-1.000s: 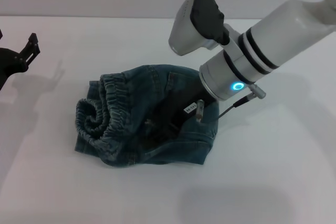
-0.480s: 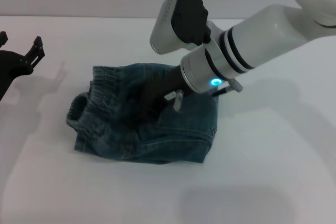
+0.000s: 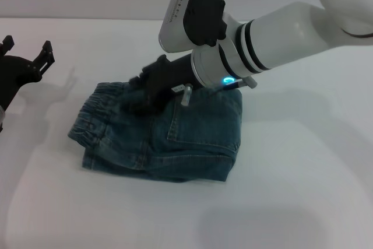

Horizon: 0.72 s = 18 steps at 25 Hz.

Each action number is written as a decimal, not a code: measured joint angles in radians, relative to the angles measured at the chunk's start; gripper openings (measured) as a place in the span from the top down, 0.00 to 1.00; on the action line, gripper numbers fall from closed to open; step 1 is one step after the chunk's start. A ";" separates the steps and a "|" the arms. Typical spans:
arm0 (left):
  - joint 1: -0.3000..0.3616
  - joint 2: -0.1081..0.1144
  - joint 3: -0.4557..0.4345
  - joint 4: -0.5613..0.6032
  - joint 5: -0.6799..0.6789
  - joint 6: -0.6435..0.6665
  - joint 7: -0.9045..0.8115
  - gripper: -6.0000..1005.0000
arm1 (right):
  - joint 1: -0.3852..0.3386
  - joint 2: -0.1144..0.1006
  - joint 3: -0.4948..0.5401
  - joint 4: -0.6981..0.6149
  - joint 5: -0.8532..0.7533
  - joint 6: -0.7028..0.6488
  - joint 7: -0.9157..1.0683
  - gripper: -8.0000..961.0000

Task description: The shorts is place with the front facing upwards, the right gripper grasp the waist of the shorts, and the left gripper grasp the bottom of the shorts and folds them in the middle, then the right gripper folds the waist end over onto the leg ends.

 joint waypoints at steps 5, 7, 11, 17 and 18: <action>-0.004 0.001 -0.035 0.000 -0.003 -0.002 0.000 0.16 | -0.098 -0.006 0.018 -0.117 0.018 0.071 -0.047 0.46; -0.004 0.001 -0.069 0.002 -0.003 0.006 -0.001 0.16 | -0.146 -0.007 0.041 -0.164 0.018 0.117 -0.059 0.46; -0.005 0.002 -0.143 0.004 -0.005 0.037 -0.011 0.16 | -0.243 -0.004 0.119 -0.224 0.019 0.202 -0.078 0.46; 0.004 0.006 -0.241 0.000 -0.075 0.123 -0.034 0.16 | -0.365 -0.002 0.272 -0.278 0.019 0.344 -0.089 0.46; 0.004 0.006 -0.241 0.000 -0.075 0.123 -0.034 0.16 | -0.375 -0.002 0.306 -0.281 0.019 0.365 -0.095 0.46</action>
